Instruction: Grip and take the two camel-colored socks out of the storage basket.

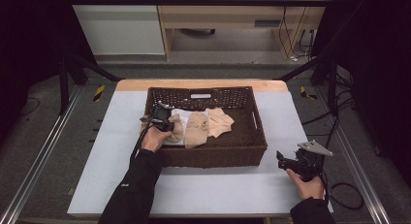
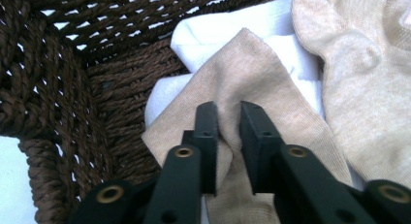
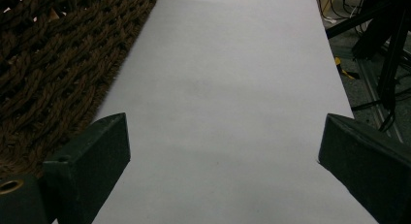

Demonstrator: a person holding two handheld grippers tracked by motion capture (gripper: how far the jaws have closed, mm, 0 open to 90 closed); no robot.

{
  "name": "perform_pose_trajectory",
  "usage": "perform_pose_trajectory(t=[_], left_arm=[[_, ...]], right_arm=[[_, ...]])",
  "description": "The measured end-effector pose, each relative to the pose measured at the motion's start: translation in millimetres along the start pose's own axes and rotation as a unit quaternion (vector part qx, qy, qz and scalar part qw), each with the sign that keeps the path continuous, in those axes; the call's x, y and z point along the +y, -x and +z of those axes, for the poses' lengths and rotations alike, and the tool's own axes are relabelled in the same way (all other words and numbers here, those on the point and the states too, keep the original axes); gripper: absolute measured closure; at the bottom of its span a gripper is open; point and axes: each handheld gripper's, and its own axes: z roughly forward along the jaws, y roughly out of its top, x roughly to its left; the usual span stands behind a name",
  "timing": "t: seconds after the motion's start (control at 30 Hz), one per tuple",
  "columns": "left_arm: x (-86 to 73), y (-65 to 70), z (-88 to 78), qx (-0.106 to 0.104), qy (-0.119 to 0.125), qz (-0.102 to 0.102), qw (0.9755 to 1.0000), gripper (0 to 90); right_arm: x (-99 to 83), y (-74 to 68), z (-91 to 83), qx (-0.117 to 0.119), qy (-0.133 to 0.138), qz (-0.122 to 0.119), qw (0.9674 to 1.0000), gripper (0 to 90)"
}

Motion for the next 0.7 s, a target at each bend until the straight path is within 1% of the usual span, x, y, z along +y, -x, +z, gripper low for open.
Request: perform_pose_trajectory(t=[0.1, 0.13, 0.23, 0.27, 0.3, 0.37, 0.4, 0.47, 0.5, 0.57, 0.6, 0.63, 0.67, 0.7], left_arm=[[0.1, -0.1, -0.5, -0.003, -0.003, -0.004, 1.0000, 83.1], [0.3, -0.3, -1.8, -0.003, -0.003, -0.009, 1.0000, 83.9], [0.6, -0.2, -3.6, -0.005, -0.001, -0.012, 0.9999, 84.8], [1.0, 0.8, -6.1, -0.003, 0.008, -0.013, 0.9999, 84.9], [1.0, 0.8, -6.1, -0.003, 0.008, -0.013, 0.9999, 85.0], [1.4, 2.2, -9.9, -0.005, 0.021, -0.012, 0.9997, 85.0], [1.6, 3.3, -13.8, -0.009, 0.036, -0.008, 0.9993, 85.1], [1.3, 3.9, -17.4, -0.010, 0.054, -0.006, 0.9985, 85.2], [1.3, 3.9, -17.4, -0.010, 0.054, -0.006, 0.9985, 85.2], [1.3, 3.9, -20.2, -0.008, 0.069, -0.009, 0.9975, 85.2], [1.3, 4.1, -22.9, -0.010, 0.084, -0.009, 0.9964, 85.2], [1.3, 4.1, -22.9, -0.010, 0.084, -0.009, 0.9964, 85.3], [1.4, 3.8, -25.9, -0.018, 0.102, -0.011, 0.9946, 85.3], [1.5, 3.1, -27.5, -0.024, 0.110, -0.014, 0.9935, 85.3]], right_arm=[[0.0, 0.3, -0.1, 0.000, 0.001, -0.001, 1.0000, 4.7], [0.0, 0.4, -0.2, 0.000, 0.001, -0.001, 1.0000, 4.7], [0.0, 0.4, -0.3, 0.000, 0.001, 0.000, 1.0000, 4.7], [0.0, 0.5, -0.4, 0.000, 0.000, 0.000, 1.0000, 4.7], [0.0, 0.5, -0.4, 0.000, 0.000, 0.000, 1.0000, 4.7], [0.0, 0.8, -0.6, -0.001, 0.001, -0.001, 1.0000, 4.7], [0.0, 1.0, -0.8, -0.002, 0.002, -0.002, 1.0000, 4.7], [0.0, 1.2, -1.0, -0.003, 0.003, -0.001, 1.0000, 4.7], [0.0, 1.2, -1.0, -0.003, 0.003, -0.001, 1.0000, 4.7], [0.1, 1.1, -1.2, -0.002, 0.002, 0.002, 1.0000, 4.7], [0.0, 1.2, -1.1, -0.003, 0.003, 0.000, 1.0000, 4.7], [0.2, 0.9, -1.2, -0.003, 0.003, 0.001, 1.0000, 4.7], [0.2, 1.1, -1.3, -0.003, 0.004, -0.001, 1.0000, 4.7], [0.2, 1.1, -1.5, -0.004, 0.003, 0.000, 1.0000, 4.7]])
